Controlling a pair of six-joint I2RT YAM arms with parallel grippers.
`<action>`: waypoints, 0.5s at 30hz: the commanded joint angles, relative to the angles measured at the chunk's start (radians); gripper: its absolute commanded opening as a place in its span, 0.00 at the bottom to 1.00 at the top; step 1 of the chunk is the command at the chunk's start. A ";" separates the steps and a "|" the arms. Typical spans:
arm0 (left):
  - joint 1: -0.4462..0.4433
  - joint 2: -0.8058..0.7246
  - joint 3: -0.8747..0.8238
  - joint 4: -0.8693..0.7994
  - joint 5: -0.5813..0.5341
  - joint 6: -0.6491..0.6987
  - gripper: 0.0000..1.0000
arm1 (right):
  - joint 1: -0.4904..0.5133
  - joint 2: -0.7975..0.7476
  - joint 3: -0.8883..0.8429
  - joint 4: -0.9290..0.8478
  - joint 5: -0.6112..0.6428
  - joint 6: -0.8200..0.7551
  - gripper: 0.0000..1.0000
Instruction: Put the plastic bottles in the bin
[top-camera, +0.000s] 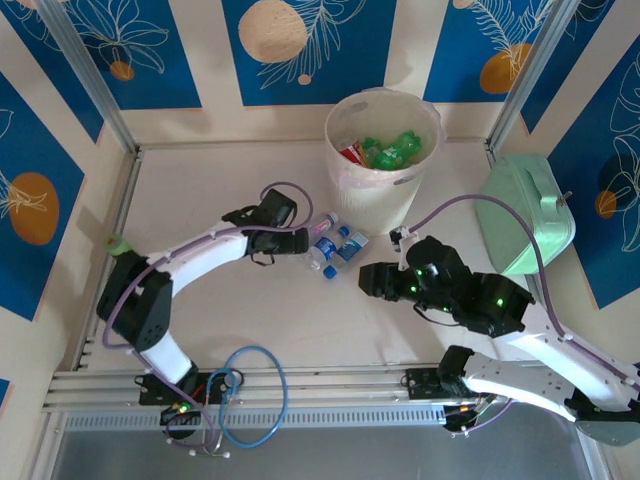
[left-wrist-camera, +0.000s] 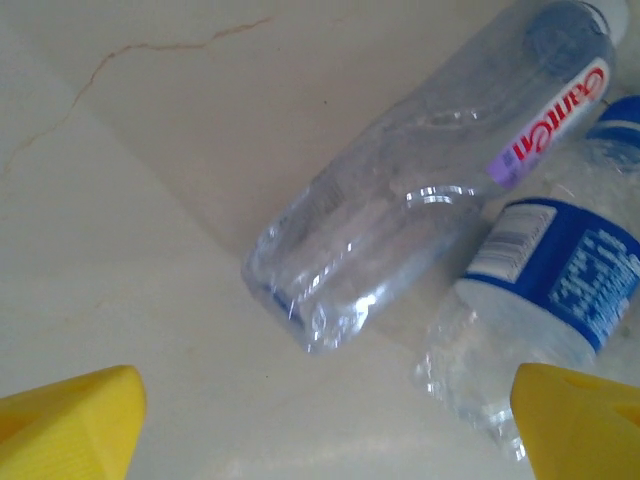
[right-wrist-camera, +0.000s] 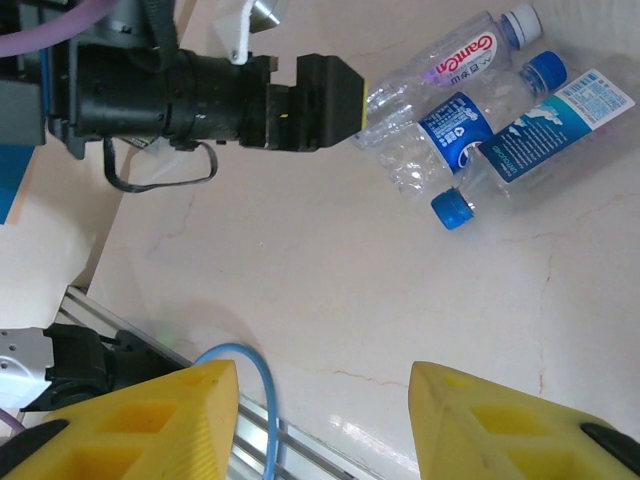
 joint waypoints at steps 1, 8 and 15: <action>0.008 0.047 0.053 0.025 -0.059 0.099 0.98 | 0.009 0.011 -0.004 0.029 0.023 0.027 0.49; 0.043 0.107 0.079 0.072 -0.039 0.169 0.97 | 0.014 0.046 0.011 0.044 0.008 0.025 0.49; 0.044 0.172 0.104 0.067 0.016 0.195 0.95 | 0.014 0.056 0.030 0.046 0.014 0.023 0.49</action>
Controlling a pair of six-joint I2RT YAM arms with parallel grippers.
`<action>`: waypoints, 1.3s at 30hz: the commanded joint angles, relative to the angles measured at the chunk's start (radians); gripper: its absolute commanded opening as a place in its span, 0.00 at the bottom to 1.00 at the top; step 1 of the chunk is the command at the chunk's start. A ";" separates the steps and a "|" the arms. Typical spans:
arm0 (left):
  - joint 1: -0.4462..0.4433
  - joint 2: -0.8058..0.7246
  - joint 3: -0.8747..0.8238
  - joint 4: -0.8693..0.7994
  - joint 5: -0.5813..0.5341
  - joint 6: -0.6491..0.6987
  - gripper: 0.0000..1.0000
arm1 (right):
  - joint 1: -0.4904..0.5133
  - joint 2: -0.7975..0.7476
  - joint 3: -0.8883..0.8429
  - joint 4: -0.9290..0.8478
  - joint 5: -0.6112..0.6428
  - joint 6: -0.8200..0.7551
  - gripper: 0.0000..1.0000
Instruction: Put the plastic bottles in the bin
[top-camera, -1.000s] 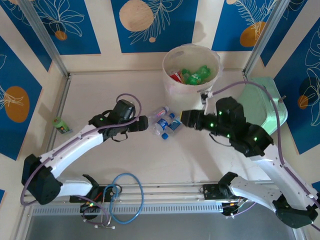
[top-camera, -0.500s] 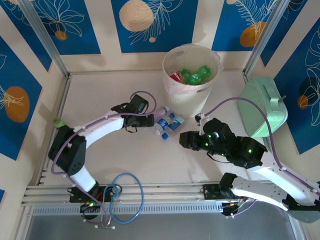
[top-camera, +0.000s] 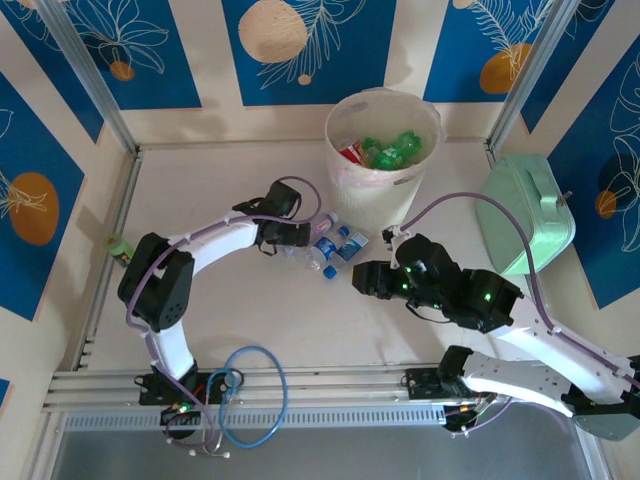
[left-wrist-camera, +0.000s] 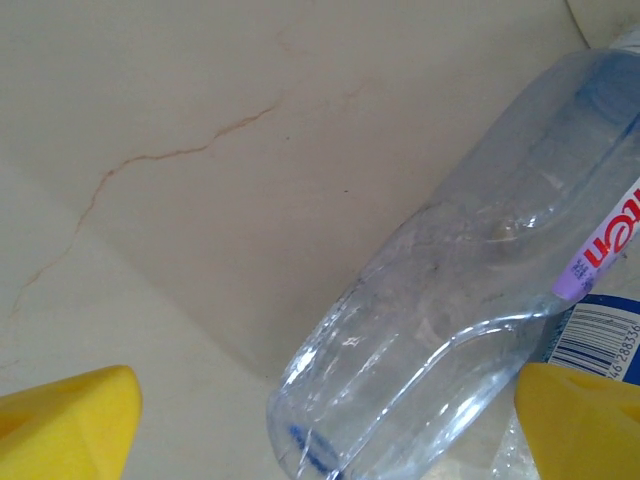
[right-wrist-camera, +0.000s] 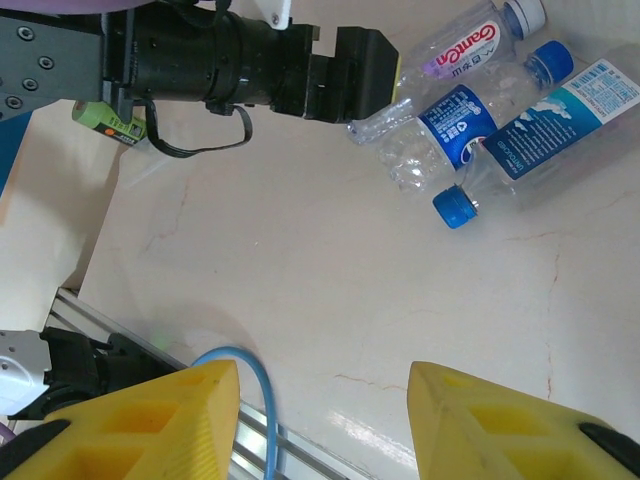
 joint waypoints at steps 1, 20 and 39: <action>0.004 0.043 0.027 0.004 0.049 0.041 0.96 | 0.005 0.008 0.032 0.016 0.010 0.012 0.48; -0.001 0.129 0.075 -0.020 0.173 0.102 0.93 | 0.011 0.009 0.030 0.017 0.021 0.011 0.49; 0.001 0.183 0.103 -0.036 0.109 0.132 0.67 | 0.015 0.002 0.032 0.023 0.023 0.016 0.49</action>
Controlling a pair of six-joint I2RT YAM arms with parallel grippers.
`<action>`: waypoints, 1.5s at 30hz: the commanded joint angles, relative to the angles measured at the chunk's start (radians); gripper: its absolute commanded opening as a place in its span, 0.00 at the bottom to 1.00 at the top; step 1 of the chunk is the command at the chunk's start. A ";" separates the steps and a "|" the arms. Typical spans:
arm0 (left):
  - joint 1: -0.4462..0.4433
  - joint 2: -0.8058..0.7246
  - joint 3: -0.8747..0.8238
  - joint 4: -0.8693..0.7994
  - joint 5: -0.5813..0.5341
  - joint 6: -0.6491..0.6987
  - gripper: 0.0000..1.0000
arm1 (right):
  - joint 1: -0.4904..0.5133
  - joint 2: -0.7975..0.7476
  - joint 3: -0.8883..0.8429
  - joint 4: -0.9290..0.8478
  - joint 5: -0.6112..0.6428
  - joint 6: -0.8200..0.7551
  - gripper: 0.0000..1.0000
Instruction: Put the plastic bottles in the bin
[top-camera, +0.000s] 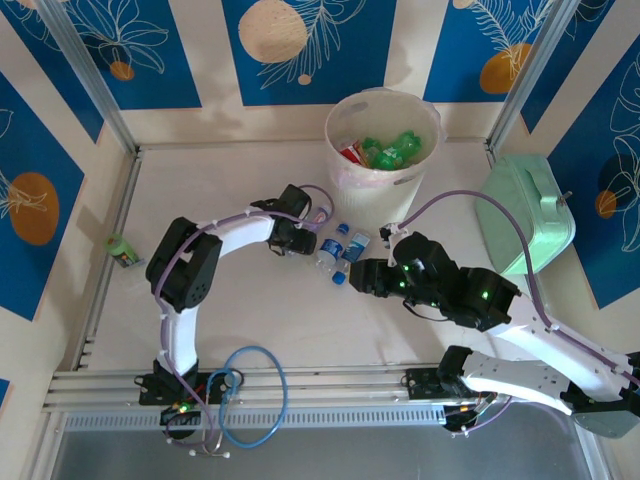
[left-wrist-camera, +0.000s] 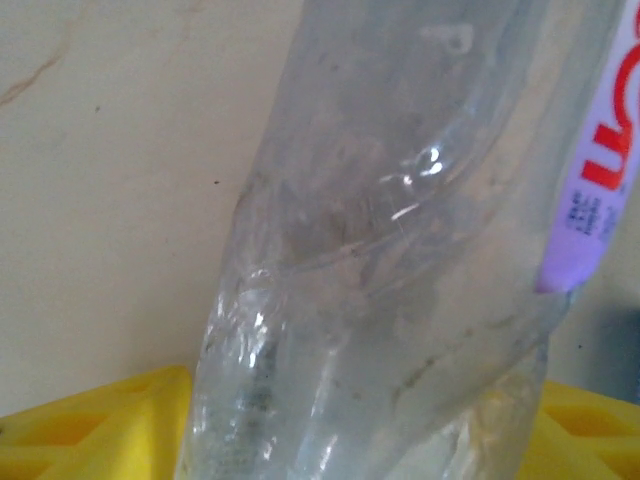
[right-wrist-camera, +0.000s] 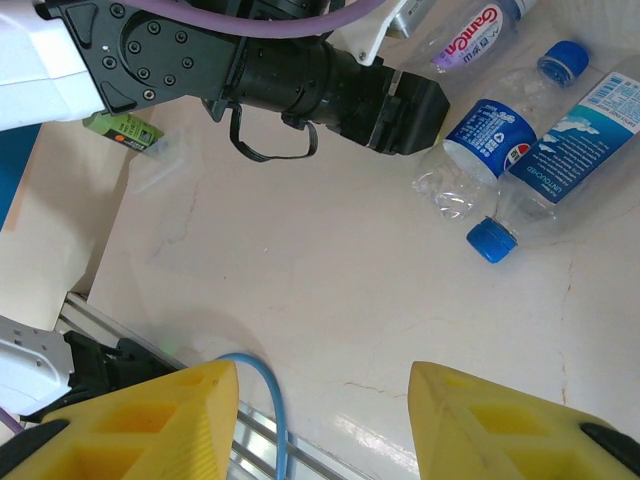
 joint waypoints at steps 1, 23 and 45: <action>0.001 -0.027 -0.015 -0.011 -0.017 -0.004 0.65 | 0.008 -0.016 0.020 0.005 0.018 0.008 0.49; -0.080 -0.718 -0.312 0.024 0.148 -0.053 0.51 | -0.155 0.072 0.258 0.001 -0.101 -0.040 0.55; -0.192 -0.968 -0.333 0.090 0.405 0.053 0.54 | -0.382 0.329 0.487 0.070 -0.411 -0.058 0.58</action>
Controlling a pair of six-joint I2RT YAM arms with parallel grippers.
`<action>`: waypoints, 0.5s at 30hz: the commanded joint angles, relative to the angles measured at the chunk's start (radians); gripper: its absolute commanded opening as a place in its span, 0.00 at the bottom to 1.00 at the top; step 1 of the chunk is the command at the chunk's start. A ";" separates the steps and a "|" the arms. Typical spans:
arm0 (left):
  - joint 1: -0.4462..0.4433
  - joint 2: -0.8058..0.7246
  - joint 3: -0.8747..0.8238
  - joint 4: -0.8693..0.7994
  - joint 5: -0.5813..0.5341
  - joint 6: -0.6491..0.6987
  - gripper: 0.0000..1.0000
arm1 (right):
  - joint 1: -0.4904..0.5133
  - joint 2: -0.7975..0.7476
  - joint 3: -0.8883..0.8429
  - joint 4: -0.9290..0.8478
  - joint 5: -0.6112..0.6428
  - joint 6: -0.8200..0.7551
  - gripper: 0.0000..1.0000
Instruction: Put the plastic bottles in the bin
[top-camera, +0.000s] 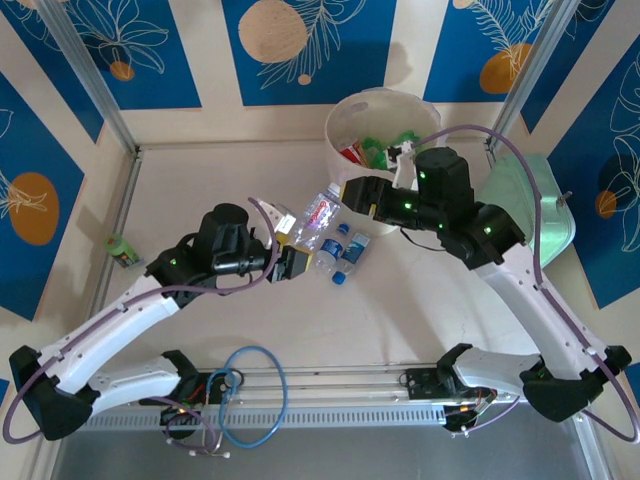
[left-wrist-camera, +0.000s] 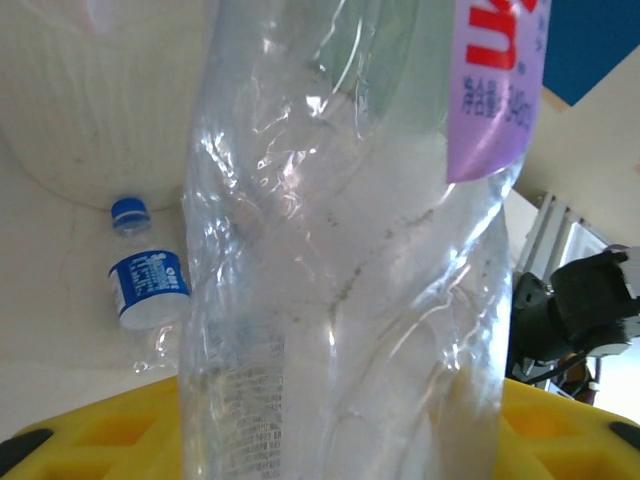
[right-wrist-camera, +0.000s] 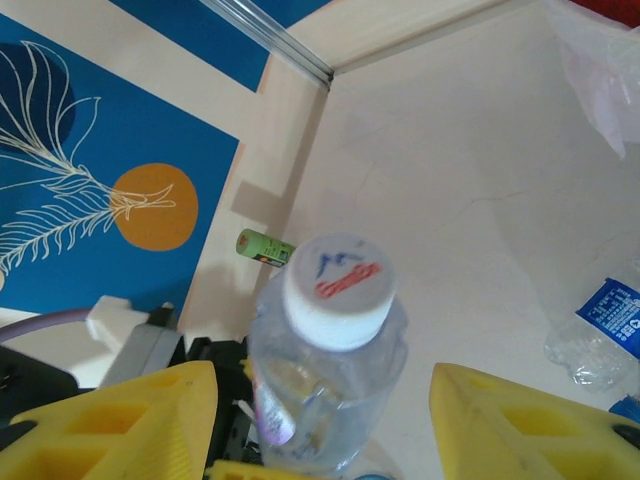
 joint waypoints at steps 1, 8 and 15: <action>-0.010 -0.015 0.006 0.019 0.079 0.032 0.54 | -0.005 0.027 0.039 0.009 -0.022 -0.022 0.58; -0.011 -0.036 -0.001 0.024 0.114 0.031 0.55 | -0.007 0.073 0.061 0.026 -0.015 -0.024 0.58; -0.011 -0.042 -0.002 0.033 0.079 0.019 0.56 | 0.010 0.089 0.065 0.031 -0.007 -0.027 0.47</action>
